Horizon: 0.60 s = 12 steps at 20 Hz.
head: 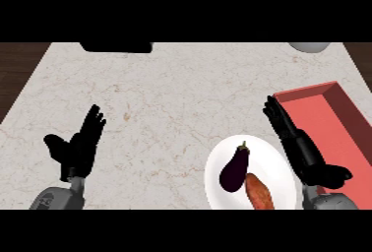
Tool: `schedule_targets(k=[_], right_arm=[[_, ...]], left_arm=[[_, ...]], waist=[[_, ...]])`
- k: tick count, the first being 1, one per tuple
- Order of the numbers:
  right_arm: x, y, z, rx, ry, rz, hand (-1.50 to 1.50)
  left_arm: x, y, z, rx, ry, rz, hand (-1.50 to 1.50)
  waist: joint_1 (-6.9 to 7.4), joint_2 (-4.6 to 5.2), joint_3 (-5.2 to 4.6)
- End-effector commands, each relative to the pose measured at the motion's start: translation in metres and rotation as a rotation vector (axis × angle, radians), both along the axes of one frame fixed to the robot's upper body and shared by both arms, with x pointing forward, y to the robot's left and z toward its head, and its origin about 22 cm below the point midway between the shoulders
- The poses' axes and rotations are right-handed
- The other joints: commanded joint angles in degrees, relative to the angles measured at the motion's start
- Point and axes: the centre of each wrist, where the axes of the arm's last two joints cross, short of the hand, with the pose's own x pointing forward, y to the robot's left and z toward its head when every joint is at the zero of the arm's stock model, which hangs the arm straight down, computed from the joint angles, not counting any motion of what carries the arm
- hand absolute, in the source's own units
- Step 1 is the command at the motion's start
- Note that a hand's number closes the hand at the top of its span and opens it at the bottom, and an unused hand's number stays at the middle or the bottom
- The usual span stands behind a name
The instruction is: Pick the sweet potato from the plate and place it in the cardboard box
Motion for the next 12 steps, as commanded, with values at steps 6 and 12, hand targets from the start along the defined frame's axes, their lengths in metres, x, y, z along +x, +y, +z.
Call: schedule_targets(k=[6, 12], right_arm=[[-0.016, -0.157, -0.001, 0.157, 0.118, -0.403, 1.5], [-0.058, -0.182, -0.059, -0.283, 0.082, -0.391, -1.5]], left_arm=[[0.018, 0.017, 0.065, 0.044, -0.204, 0.03, 0.0], [0.004, 0.004, 0.07, -0.025, -0.145, -0.015, 0.0]], waist=[[-1.99, 0.03, 0.66], [-1.34, 0.12, 0.47]])
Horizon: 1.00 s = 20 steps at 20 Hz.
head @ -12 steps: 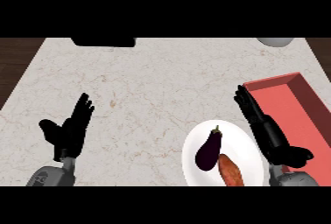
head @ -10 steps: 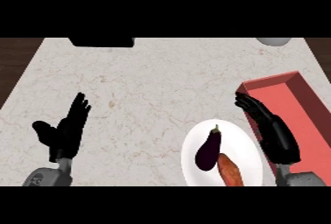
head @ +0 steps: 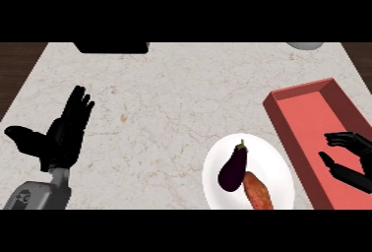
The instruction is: Pick the sweet potato from the plate and place it in the cardboard box
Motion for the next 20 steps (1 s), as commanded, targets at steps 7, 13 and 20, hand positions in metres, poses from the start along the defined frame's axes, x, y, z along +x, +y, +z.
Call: schedule_targets(k=[7, 13, 20], right_arm=[[0.011, -0.038, 0.059, -0.334, 0.027, 0.312, -1.5], [0.026, -0.027, 0.103, -0.476, 0.296, 0.596, -1.5], [0.03, 0.038, 0.131, -0.384, 0.325, 0.654, -1.5]], left_arm=[[0.001, -0.003, 0.028, 0.008, -0.023, 0.007, 0.0], [-0.005, 0.006, 0.024, -0.01, -0.008, 0.001, 0.0], [-0.018, -0.009, 0.027, -0.019, -0.011, 0.006, 0.0]], waist=[[-0.43, -0.25, -0.16], [-0.06, -0.17, -0.25], [-0.37, -0.19, -0.12]])
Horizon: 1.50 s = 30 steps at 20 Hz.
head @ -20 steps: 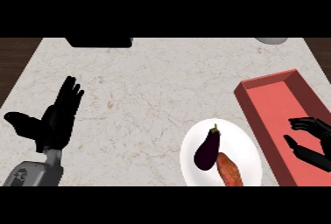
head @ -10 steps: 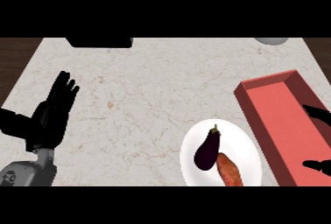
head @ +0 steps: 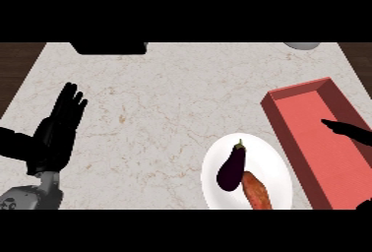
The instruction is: Pick the sweet potato from the plate and place it in the cardboard box
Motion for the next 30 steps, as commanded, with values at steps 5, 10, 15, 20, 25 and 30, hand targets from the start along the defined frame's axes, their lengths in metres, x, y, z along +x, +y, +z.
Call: schedule_targets(k=[5, 10, 15, 20, 25, 30], right_arm=[[-0.003, 0.057, 0.008, 0.062, 0.056, 0.036, -1.5], [-0.02, 0.084, 0.009, -0.013, 0.074, 0.027, -1.5], [-0.032, 0.097, 0.001, -0.015, 0.128, 0.012, -1.5], [-0.031, 0.099, -0.01, -0.02, 0.144, 0.009, -1.5], [-0.028, 0.103, -0.02, -0.03, 0.114, -0.021, -1.5], [-0.035, 0.134, -0.031, -0.019, 0.115, -0.01, -1.5]], left_arm=[[-0.003, -0.018, 0.011, -0.011, 0.002, -0.008, 0.0], [0.003, 0.014, 0.021, 0.001, -0.004, -0.009, 0.0], [-0.019, 0.003, 0.0, 0.008, 0.003, -0.003, 0.0], [-0.015, 0.007, -0.01, 0.02, -0.008, -0.014, 0.0], [-0.001, -0.008, 0.006, -0.018, -0.007, -0.008, 0.0], [-0.008, 0.007, -0.007, 0.005, -0.004, -0.006, 0.0]], waist=[[0.1, 0.12, 0.1], [0.11, 0.11, 0.1], [0.12, 0.09, 0.1], [0.09, 0.13, 0.11], [0.11, 0.15, 0.11], [0.15, 0.14, 0.11]])
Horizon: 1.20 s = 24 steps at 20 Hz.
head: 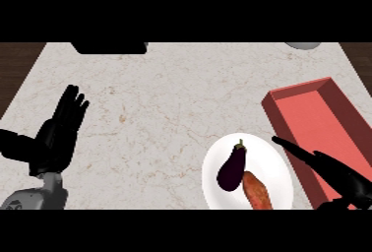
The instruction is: Pick the sweet potato from the plate and place it in the cardboard box
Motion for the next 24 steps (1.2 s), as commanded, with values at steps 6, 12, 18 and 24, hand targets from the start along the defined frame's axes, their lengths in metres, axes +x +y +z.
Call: schedule_targets(k=[6, 12, 18, 24], right_arm=[[0.003, 0.012, -0.027, -0.022, 0.031, 0.018, -1.5], [0.022, 0.002, -0.025, -0.082, -0.005, -0.01, -1.5], [-0.011, 0.018, -0.041, -0.081, 0.021, -0.002, -1.5], [0.003, 0.023, -0.064, -0.083, 0.053, 0.03, -1.5]], left_arm=[[-0.012, -0.006, -0.003, 0.0, -0.012, 0.003, 0.0], [0.015, -0.001, 0.008, -0.013, -0.008, 0.003, 0.0], [0.002, -0.002, 0.01, -0.006, 0.016, 0.0, 0.0], [0.001, -0.011, 0.003, -0.017, 0.011, 0.001, 0.0]], waist=[[0.11, 0.0, 0.01], [0.04, 0.05, 0.01], [-0.08, -0.02, 0.0], [0.01, 0.01, 0.01]])
